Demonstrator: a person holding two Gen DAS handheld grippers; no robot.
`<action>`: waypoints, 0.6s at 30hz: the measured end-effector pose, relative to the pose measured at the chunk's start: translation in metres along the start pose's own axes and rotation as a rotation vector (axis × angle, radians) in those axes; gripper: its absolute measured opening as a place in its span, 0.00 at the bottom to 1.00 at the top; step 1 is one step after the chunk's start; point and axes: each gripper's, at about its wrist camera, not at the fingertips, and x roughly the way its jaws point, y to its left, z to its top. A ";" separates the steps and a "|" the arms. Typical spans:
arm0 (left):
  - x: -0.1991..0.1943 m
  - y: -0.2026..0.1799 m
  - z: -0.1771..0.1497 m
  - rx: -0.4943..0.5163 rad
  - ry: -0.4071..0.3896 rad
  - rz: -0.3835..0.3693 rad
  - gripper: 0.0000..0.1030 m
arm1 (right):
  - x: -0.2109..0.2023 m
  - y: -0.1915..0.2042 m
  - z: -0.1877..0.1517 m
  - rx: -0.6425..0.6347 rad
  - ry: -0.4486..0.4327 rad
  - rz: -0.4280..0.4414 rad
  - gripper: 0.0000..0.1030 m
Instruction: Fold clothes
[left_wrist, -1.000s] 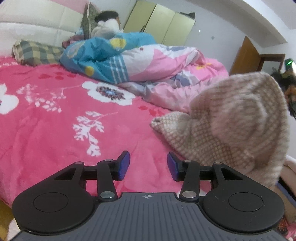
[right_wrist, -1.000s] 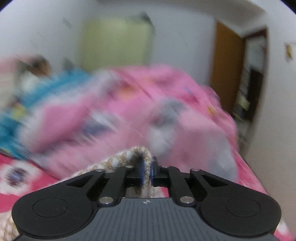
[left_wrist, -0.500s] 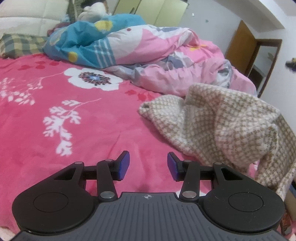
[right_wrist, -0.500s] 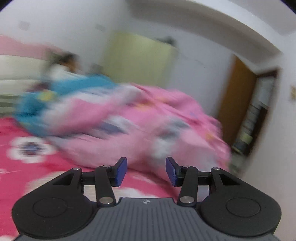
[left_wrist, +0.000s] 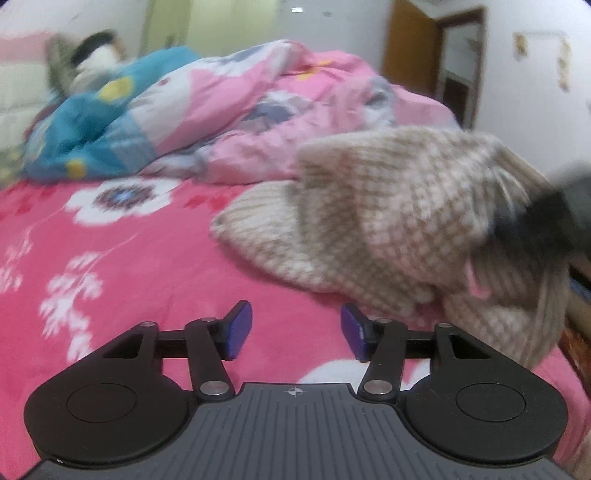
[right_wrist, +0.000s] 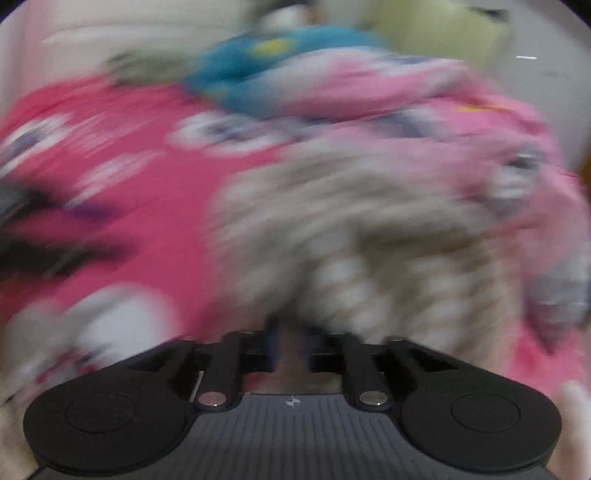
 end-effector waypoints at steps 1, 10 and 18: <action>0.004 -0.008 0.003 0.037 -0.002 -0.015 0.59 | 0.006 -0.027 0.009 0.096 -0.027 -0.035 0.00; 0.078 -0.086 0.013 0.379 0.017 -0.088 0.65 | 0.051 -0.153 -0.002 0.454 -0.077 -0.126 0.00; 0.124 -0.120 -0.015 0.671 0.040 -0.095 0.65 | 0.084 -0.226 -0.047 0.776 -0.005 -0.078 0.00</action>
